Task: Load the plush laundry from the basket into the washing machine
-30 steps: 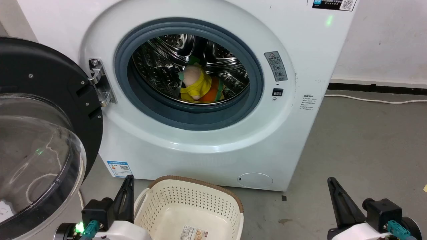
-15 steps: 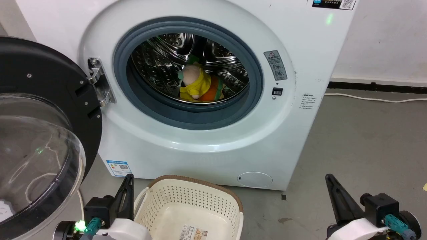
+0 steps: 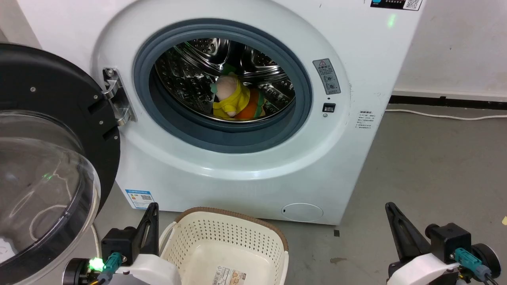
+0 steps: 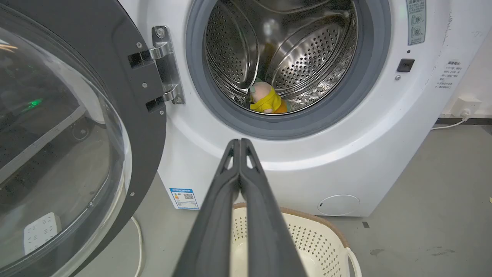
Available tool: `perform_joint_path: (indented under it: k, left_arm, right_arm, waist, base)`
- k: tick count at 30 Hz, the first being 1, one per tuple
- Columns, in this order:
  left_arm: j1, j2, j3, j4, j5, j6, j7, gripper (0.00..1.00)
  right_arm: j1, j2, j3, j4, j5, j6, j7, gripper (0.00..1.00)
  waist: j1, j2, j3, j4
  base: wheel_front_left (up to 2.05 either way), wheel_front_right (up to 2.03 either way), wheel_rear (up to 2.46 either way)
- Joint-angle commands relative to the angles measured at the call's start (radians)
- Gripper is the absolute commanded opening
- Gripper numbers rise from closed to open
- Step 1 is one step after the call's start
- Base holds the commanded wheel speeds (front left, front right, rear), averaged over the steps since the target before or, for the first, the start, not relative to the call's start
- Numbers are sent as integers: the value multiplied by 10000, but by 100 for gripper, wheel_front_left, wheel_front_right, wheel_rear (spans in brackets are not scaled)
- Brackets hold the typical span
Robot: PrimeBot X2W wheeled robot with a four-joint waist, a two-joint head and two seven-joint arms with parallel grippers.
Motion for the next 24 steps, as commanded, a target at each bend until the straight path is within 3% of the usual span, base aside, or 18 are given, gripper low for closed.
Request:
perform_joint_path:
  k: [1, 24]
  left_arm:
    - [-130, -60, 60, -72, 111, 10, 51, 0]
    - [-204, -145, 137, -156, 365, 30, 294, 0]
  right_arm:
    - [-149, -2, -33, -52, -109, 5, 67, 0]
    - [-305, -2, -83, -78, -327, 6, 312, 0]
  waist:
    - [0, 0, 4, -1]
    - [0, 0, 40, -16]
  base:
    - [0, 0, 0]
    - [0, 0, 0]
